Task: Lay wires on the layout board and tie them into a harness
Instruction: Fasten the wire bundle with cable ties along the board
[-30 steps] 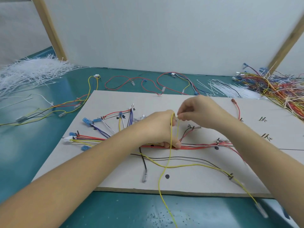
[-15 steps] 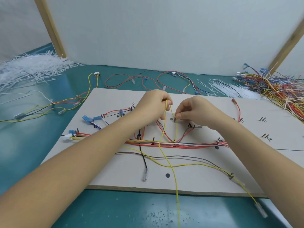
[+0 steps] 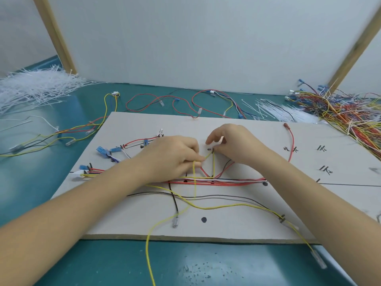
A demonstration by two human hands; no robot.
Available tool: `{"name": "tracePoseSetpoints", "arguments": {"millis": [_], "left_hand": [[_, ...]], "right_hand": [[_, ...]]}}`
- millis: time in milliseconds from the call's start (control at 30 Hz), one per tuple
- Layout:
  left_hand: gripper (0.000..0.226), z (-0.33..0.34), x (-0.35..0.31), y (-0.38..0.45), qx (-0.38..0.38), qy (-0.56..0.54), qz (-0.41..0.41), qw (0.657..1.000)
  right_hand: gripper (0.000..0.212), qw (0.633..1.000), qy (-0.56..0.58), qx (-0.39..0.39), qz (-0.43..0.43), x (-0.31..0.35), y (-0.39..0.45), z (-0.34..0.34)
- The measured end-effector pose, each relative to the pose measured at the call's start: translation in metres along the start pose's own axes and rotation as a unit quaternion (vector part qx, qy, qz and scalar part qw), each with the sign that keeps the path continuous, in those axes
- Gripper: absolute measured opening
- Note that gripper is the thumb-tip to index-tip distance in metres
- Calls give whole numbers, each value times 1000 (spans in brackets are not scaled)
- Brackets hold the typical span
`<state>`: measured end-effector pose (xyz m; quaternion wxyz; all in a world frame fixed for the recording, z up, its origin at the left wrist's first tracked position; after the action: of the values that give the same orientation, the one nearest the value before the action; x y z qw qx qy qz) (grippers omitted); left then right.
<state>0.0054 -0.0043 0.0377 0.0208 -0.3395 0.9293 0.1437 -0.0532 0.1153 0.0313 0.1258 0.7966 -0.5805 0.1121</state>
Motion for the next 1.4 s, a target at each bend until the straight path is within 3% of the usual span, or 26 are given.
{"name": "tracePoseSetpoints", "arguments": {"millis": [133, 233, 333, 433, 600, 800, 967, 1033, 1100, 1200, 1400], "left_hand": [[36, 1, -23, 10, 25, 21, 21, 999], [30, 13, -26, 10, 62, 19, 6, 998], [29, 19, -29, 10, 78, 3, -15, 997], [29, 19, -29, 9, 66, -11, -25, 997], [29, 18, -27, 9, 68, -24, -55, 996], [27, 20, -20, 21, 91, -27, -130, 987], [32, 25, -24, 14, 77, -46, -143, 986], [39, 26, -21, 10, 81, -77, -153, 982], [38, 25, -18, 11, 71, -97, -164, 979], [32, 23, -17, 17, 55, -104, -179, 977], [28, 27, -15, 17, 50, -148, -205, 966]], "right_hand": [[40, 997, 44, -2, -70, 23, -23, -5], [42, 993, 43, -1, -111, 36, -51, -8], [37, 996, 45, -3, -81, 31, -75, -12], [19, 994, 107, 24, -18, 21, -94, -13], [22, 994, 42, 104, -8, 21, -104, 0], [23, 964, 219, 130, 74, 0, -101, -35], [16, 943, 243, 200, 108, -23, -96, -49], [15, 953, 204, 191, 116, -36, -90, -68], [11, 979, 86, 158, 99, -49, -84, -85], [15, 984, -66, 153, 67, -53, -82, -76], [26, 972, -153, 173, 45, -63, -82, -46]]}}
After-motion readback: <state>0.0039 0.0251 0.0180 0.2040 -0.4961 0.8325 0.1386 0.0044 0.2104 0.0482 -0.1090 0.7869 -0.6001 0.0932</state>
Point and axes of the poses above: each hand's wrist, its own y-axis towards the middle knuckle, its own z-axis out of the palm, x = y × z, the point moved 7 cm from there along y, towards the middle knuckle, and after that the axes turned 5 degrees about z, right-handed, at the moved point
